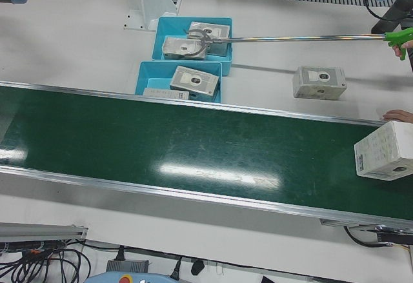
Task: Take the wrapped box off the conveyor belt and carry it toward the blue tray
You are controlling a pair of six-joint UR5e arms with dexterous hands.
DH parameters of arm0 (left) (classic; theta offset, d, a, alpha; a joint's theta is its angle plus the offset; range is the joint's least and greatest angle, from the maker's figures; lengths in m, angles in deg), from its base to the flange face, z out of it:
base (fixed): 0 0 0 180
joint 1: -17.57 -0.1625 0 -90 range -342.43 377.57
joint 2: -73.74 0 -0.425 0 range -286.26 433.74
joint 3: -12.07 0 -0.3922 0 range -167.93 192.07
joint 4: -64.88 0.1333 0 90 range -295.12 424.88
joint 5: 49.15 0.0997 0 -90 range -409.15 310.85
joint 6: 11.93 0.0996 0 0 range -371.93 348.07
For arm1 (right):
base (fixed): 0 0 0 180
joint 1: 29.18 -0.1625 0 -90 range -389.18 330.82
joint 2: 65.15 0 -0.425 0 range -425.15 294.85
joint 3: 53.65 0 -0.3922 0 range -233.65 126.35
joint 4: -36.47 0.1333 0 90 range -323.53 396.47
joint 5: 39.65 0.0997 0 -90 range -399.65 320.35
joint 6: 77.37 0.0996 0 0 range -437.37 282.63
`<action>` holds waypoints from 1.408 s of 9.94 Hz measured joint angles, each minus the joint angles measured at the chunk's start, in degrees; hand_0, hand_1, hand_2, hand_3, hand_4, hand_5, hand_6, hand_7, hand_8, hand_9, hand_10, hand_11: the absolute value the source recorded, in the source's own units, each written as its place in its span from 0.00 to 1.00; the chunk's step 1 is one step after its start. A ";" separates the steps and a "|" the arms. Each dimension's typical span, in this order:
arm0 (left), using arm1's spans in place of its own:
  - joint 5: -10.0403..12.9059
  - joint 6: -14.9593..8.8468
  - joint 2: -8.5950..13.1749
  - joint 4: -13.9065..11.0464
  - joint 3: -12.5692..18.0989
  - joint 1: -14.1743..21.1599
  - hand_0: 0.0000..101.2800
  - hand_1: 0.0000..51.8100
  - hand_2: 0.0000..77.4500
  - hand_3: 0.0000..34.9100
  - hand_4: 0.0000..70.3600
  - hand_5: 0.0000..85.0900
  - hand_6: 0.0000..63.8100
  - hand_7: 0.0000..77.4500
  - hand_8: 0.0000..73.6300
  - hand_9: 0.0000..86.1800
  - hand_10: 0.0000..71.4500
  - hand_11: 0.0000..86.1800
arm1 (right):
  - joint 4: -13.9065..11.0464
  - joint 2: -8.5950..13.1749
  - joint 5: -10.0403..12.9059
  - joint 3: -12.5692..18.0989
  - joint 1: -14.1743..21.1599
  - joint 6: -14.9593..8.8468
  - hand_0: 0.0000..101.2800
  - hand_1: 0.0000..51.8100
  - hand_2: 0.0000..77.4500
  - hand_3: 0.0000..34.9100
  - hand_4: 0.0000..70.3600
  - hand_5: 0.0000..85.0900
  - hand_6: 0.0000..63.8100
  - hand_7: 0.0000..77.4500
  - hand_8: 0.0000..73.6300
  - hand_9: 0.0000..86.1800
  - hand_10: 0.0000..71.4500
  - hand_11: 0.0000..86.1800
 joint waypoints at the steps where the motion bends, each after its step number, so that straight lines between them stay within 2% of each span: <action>1: 0.00 0.00 0.00 0.00 0.00 0.00 0.00 0.00 0.01 0.00 0.00 0.01 0.00 0.01 0.01 0.00 0.00 0.00 | 0.42 -0.01 0.07 0.27 0.06 -0.19 0.52 0.39 0.27 0.24 0.25 0.26 0.14 0.32 0.00 0.06 0.00 0.02; 2: 0.00 0.00 0.00 0.00 0.00 0.00 0.00 0.00 0.01 0.00 0.00 0.01 0.00 0.01 0.01 0.00 0.01 0.00 | 0.63 -0.01 0.10 0.36 0.15 -0.40 0.52 0.39 0.25 0.10 0.25 0.26 0.14 0.27 0.00 0.06 0.00 0.02; 3: 0.00 0.00 0.00 0.00 0.00 0.00 0.00 0.00 0.01 0.00 0.00 0.01 0.00 0.01 0.01 0.00 0.01 0.00 | 0.72 -0.12 0.03 0.28 0.16 -0.52 0.52 0.39 0.23 0.00 0.26 0.26 0.14 0.27 0.00 0.04 0.00 0.02; 4: 0.00 0.00 0.00 0.00 0.00 0.00 0.00 0.00 0.01 0.00 0.00 0.01 0.00 0.01 0.01 0.00 0.01 0.00 | 0.75 -0.49 -0.04 0.23 0.17 -0.55 0.52 0.35 0.20 0.01 0.26 0.27 0.14 0.26 0.00 0.04 0.00 0.02; 5: 0.00 0.00 0.00 0.00 0.00 0.00 0.00 0.00 0.01 0.00 0.00 0.01 0.00 0.01 0.01 0.00 0.01 0.00 | 0.77 -0.81 -0.06 0.19 0.21 -0.58 0.52 0.35 0.20 0.01 0.26 0.27 0.14 0.26 0.00 0.04 0.00 0.02; 7: 0.00 0.00 0.00 0.00 0.00 0.00 0.00 0.00 0.01 0.00 0.00 0.01 0.00 0.01 0.01 0.00 0.01 0.00 | 0.75 -1.07 -0.18 0.47 -0.43 -0.66 0.50 0.29 0.19 0.14 0.26 0.26 0.14 0.31 0.00 0.06 0.00 0.02; 8: 0.00 0.00 0.00 0.00 0.00 0.00 0.00 0.00 0.01 0.00 0.00 0.01 0.00 0.01 0.01 0.00 0.01 0.00 | 0.76 -1.15 -0.25 0.64 -0.79 -0.75 0.50 0.29 0.19 0.14 0.29 0.26 0.14 0.31 0.01 0.06 0.00 0.02; 9: 0.00 0.00 0.00 0.00 0.00 0.00 0.00 0.00 0.01 0.00 0.00 0.01 0.00 0.01 0.01 0.00 0.01 0.01 | 0.77 -1.16 -0.32 0.77 -0.92 -0.82 0.50 0.35 0.20 0.13 0.30 0.26 0.15 0.34 0.01 0.06 0.00 0.02; 10: 0.00 0.00 0.00 0.00 0.00 0.00 0.00 0.00 0.01 0.00 0.00 0.01 0.00 0.01 0.01 0.00 0.01 0.00 | 0.78 -1.18 -0.37 0.80 -0.92 -0.85 0.50 0.32 0.20 0.09 0.31 0.26 0.15 0.34 0.01 0.06 0.00 0.02; 11: 0.00 0.00 0.00 0.00 0.00 0.00 0.00 0.00 0.01 0.00 0.00 0.01 0.00 0.01 0.01 0.00 0.01 0.00 | 0.78 -1.20 -0.38 0.80 -1.17 -0.78 0.50 0.32 0.20 0.09 0.31 0.26 0.15 0.34 0.01 0.06 0.00 0.02; 13: 0.00 0.00 0.00 0.00 0.00 0.00 0.00 0.00 0.01 0.00 0.00 0.01 0.00 0.01 0.01 0.00 0.00 0.00 | 0.69 -1.25 -1.00 1.80 -4.42 -0.57 0.50 0.32 0.20 0.06 0.32 0.26 0.15 0.34 0.01 0.06 0.00 0.02; 14: 0.00 0.00 0.00 0.00 0.00 0.00 0.00 0.00 0.01 0.00 0.00 0.01 0.00 0.01 0.01 0.00 0.01 0.01 | 0.36 -1.31 -1.79 3.54 -5.97 -0.55 0.52 0.39 0.25 0.08 0.32 0.28 0.11 0.34 0.01 0.06 0.00 0.02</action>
